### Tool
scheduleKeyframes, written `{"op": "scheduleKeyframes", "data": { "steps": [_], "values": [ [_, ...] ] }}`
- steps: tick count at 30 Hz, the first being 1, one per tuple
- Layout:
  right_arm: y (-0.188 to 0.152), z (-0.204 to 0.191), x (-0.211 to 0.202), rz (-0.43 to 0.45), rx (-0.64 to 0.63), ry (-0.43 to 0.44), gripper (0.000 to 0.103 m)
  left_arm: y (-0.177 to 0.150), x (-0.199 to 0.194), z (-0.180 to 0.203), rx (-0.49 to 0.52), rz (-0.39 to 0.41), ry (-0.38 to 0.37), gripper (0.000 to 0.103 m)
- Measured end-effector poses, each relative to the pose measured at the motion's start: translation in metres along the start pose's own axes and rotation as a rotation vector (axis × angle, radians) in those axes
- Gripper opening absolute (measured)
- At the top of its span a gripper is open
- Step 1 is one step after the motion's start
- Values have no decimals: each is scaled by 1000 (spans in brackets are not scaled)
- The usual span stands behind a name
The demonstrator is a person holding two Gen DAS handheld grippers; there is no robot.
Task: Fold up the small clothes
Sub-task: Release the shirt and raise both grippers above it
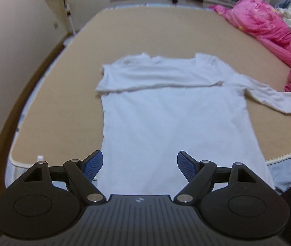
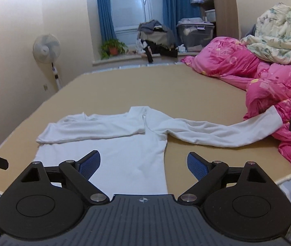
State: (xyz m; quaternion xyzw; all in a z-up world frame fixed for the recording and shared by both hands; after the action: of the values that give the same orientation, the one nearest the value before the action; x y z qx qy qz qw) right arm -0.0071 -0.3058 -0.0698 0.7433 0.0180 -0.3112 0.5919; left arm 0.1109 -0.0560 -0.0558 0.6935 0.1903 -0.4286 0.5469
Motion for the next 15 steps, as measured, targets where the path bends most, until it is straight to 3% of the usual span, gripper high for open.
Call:
{"op": "scheduleKeyframes", "data": {
  "steps": [8,15],
  "values": [
    [-8,28,-49,74,43,10,92,-14,-53,45,53,80,45,85],
    [-12,33,-66,67,53,13,93,-13,-77,35,31,138,51,85]
  ]
}}
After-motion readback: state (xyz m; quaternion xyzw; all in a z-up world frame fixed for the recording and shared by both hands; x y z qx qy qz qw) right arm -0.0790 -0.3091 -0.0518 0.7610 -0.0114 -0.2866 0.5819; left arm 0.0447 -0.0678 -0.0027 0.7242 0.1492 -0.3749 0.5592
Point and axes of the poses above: each gripper's, at about its wrist camera, not at the fingertips, and x roughly the way its jaws point, z to its right, y to its top, the point moved 8 cm from there along x, roughly the way its jaws point, and after that the axes turned 5 degrees about -y, right-handed, at the moved point
